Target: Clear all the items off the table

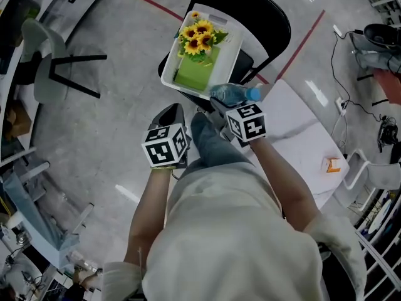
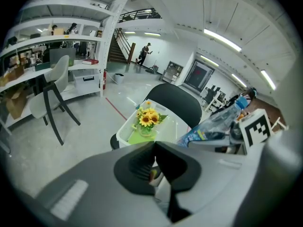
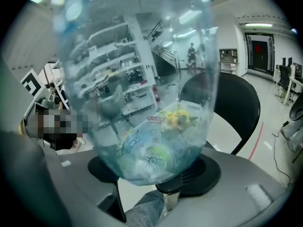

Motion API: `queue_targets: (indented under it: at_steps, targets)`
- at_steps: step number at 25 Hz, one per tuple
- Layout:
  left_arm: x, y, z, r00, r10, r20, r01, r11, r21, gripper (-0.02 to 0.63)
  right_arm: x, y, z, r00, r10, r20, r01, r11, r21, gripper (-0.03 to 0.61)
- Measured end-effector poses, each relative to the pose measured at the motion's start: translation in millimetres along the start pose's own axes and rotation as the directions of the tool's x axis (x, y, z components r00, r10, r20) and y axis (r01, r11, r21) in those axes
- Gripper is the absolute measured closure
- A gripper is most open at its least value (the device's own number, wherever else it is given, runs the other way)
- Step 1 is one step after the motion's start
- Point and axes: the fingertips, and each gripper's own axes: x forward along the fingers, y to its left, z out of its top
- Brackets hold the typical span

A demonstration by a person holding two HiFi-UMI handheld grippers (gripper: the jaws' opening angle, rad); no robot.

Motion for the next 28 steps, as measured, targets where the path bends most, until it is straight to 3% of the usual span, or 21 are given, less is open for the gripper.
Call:
queue_targets:
  at_steps: [14,28]
  targets:
    - [46.6,9.8,24.1,0.998,-0.007,-0.066,0.008,1.000,0.013,0.604,60.8,-22.6,-4.8,0.991,0.013,-0.132,-0.001,0.996,0.091,0.249]
    - [95.0,14.8,44.8,0.991,-0.038,-0.132,0.043,0.998,0.040,0.604,120.3,-43.9,-17.1,0.958,0.033,-0.284,0.022,0.982,0.190,0.249]
